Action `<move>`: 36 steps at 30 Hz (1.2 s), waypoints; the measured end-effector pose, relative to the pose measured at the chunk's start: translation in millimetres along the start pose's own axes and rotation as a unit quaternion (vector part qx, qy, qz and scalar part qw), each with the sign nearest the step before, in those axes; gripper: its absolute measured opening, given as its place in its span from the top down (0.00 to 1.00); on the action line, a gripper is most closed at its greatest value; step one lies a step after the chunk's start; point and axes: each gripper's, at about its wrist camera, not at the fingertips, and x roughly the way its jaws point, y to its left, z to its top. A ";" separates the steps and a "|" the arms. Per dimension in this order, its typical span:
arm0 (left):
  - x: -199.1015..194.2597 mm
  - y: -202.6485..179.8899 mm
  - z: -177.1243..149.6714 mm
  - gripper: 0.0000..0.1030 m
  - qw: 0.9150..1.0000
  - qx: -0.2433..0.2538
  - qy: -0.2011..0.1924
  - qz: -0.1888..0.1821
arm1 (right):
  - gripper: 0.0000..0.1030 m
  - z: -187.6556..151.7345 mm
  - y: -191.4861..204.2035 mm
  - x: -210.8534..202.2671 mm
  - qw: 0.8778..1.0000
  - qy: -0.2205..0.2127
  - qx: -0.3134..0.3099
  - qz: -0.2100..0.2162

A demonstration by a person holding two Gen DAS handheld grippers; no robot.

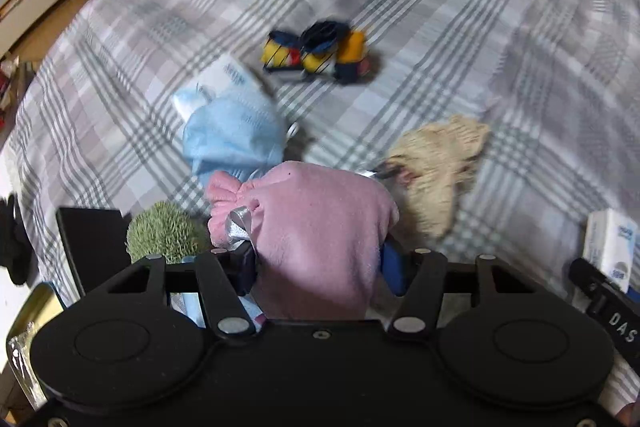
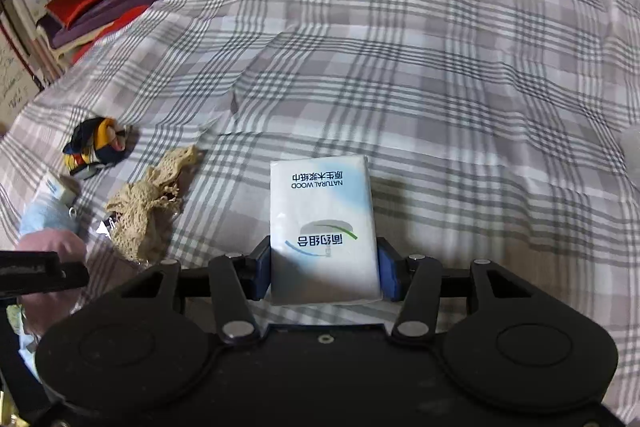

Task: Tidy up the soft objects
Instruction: 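Carry both items to the tray and release the pink bag from left tool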

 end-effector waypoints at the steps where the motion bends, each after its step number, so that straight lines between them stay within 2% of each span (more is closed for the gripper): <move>1: -7.5 -4.5 -0.4 0.46 1.000 0.003 -0.007 -0.004 | 0.51 -0.8 -5.2 -4.3 1.000 -0.001 0.001 -0.004; 5: -36.7 -28.9 -4.4 0.46 0.999 0.028 -0.023 -0.038 | 0.51 -6.1 -29.2 -23.5 1.000 -0.006 0.001 -0.027; 10: -75.1 -66.4 -28.8 0.46 0.992 0.076 -0.030 -0.095 | 0.51 -19.9 -71.8 -51.2 0.999 0.000 0.024 -0.032; 15: -106.6 -100.3 -67.9 0.46 0.980 0.139 -0.021 -0.140 | 0.51 -43.7 -109.3 -81.4 0.998 0.003 0.036 -0.044; 20: -126.5 -114.5 -113.0 0.46 0.967 0.187 0.011 -0.172 | 0.51 -71.0 -131.2 -109.5 0.998 0.011 0.034 -0.043; 24: -136.8 -107.8 -148.1 0.46 0.963 0.205 0.034 -0.171 | 0.51 -94.8 -137.8 -132.9 0.999 0.017 0.025 -0.034; 27: -141.8 -89.6 -172.4 0.46 0.964 0.203 0.050 -0.165 | 0.51 -111.1 -135.8 -148.8 1.000 0.022 0.009 -0.018; 31: -144.8 -54.9 -200.2 0.46 0.967 0.182 0.068 -0.162 | 0.51 -134.6 -122.1 -171.4 0.999 0.025 -0.017 0.013; 36: -148.1 -4.8 -231.6 0.46 0.976 0.141 0.075 -0.149 | 0.51 -160.4 -87.1 -200.3 0.996 0.025 -0.069 0.053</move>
